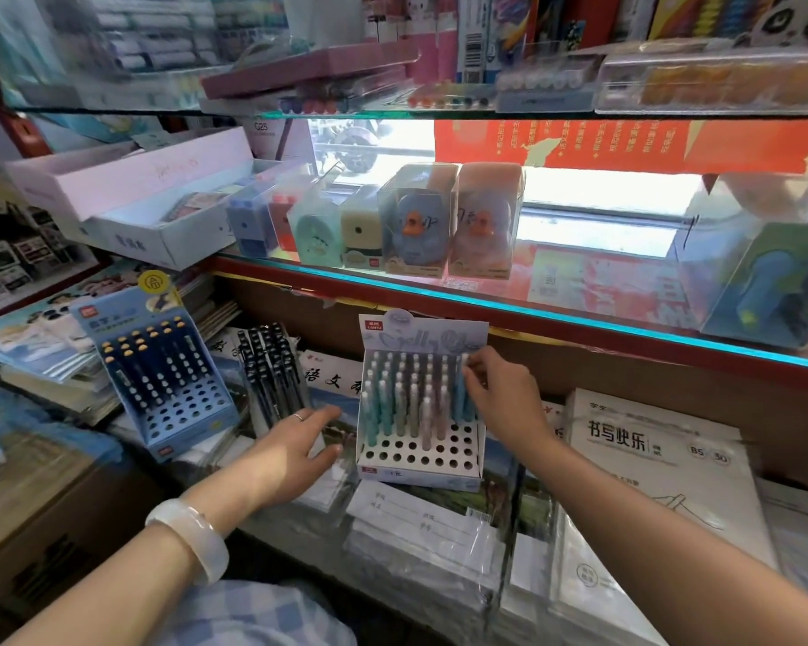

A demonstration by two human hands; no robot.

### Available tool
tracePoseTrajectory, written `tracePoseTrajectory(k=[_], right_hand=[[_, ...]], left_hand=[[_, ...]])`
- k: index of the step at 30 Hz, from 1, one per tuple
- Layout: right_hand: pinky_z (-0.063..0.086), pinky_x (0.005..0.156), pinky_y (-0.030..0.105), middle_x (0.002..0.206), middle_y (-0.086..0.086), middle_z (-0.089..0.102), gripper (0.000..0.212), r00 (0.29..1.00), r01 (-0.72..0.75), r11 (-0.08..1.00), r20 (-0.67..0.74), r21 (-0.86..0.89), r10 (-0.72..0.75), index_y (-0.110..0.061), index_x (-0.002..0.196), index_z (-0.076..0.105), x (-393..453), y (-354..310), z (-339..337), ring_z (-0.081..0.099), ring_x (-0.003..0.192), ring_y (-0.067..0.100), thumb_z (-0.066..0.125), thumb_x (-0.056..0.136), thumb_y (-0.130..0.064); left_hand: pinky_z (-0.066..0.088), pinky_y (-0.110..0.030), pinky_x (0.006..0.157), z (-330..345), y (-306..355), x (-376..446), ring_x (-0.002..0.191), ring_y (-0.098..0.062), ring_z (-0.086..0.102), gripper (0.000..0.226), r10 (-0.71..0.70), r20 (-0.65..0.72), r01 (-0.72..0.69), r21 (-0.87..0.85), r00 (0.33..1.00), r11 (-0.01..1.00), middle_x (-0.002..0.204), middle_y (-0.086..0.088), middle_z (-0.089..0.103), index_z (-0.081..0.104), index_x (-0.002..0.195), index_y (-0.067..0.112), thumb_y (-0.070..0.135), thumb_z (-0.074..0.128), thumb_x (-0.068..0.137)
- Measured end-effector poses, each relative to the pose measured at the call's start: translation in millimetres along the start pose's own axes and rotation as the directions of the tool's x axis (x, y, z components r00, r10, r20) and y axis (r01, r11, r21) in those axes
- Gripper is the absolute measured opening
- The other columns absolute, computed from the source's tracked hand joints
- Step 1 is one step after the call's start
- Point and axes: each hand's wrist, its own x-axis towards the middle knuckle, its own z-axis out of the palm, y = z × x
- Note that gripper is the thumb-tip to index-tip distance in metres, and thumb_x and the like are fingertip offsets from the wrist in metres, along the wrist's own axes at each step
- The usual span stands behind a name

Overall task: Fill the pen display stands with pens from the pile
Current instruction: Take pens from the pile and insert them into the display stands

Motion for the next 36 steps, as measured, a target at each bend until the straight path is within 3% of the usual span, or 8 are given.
tracePoseTrajectory(k=[7,14,20,25,30,36], right_hand=[[0.054,0.08,0.044,0.097,0.007,0.068,0.019,0.994,-0.055,0.997,0.095,-0.058,0.06,-0.011,0.106,0.058,-6,11,11,0.065,0.087,0.022,0.05,0.096,-0.025],[0.055,0.073,0.042,0.091,0.01,0.067,0.017,0.988,-0.098,0.987,0.105,-0.129,0.112,-0.011,0.1,0.058,-3,10,17,0.064,0.08,0.024,0.049,0.096,-0.024],[0.052,0.069,0.03,0.096,0.01,0.069,0.019,0.971,-0.114,0.977,0.19,-0.179,0.148,-0.007,0.102,0.065,-10,16,14,0.061,0.076,0.018,0.049,0.096,-0.015],[0.043,0.062,0.018,0.089,-0.008,0.061,0.017,0.992,-0.075,0.995,0.098,-0.069,0.082,-0.02,0.111,0.059,-10,0,0,0.057,0.073,0.006,0.051,0.095,-0.017],[0.052,0.078,0.029,0.098,0.002,0.068,0.02,0.996,-0.023,0.99,0.08,-0.136,0.034,-0.016,0.108,0.064,-4,-16,4,0.064,0.085,0.014,0.048,0.096,-0.016],[0.052,0.073,0.029,0.092,-0.001,0.066,0.02,0.992,-0.021,0.981,0.117,-0.195,0.045,-0.017,0.108,0.063,-5,-18,-2,0.061,0.078,0.012,0.047,0.097,-0.018]], left_hand=[[0.026,-0.026,0.109,1,-1,-3,0.137,-0.015,0.03,0.053,-0.002,-0.001,0.002,-0.01,1.0,1.0,0.151,0.0,0.029,0.022,0.146,0.026,0.034,0.041,0.098],[0.034,-0.022,0.094,-10,-2,-11,0.126,-0.02,0.042,0.049,0.0,-0.021,-0.001,-0.041,1.0,0.999,0.144,-0.004,0.037,0.024,0.144,0.026,0.034,0.039,0.098],[0.029,-0.022,0.1,-13,-5,-21,0.132,-0.018,0.036,0.051,0.042,-0.037,-0.044,-0.058,0.998,0.997,0.147,-0.003,0.035,0.024,0.145,0.023,0.037,0.038,0.098],[0.031,-0.024,0.1,-21,-18,-30,0.129,-0.017,0.04,0.05,-0.015,-0.071,0.003,-0.158,0.997,0.987,0.145,-0.002,0.037,0.027,0.144,0.026,0.033,0.043,0.097],[0.031,-0.029,0.105,-25,-27,-39,0.132,-0.017,0.037,0.047,-0.052,-0.11,0.026,-0.226,0.993,0.974,0.146,0.002,0.037,0.032,0.141,0.031,0.034,0.046,0.096],[0.033,-0.031,0.105,-26,-29,-41,0.131,-0.017,0.037,0.047,-0.06,-0.101,0.032,-0.259,0.993,0.965,0.146,0.002,0.037,0.03,0.141,0.034,0.036,0.045,0.096]])
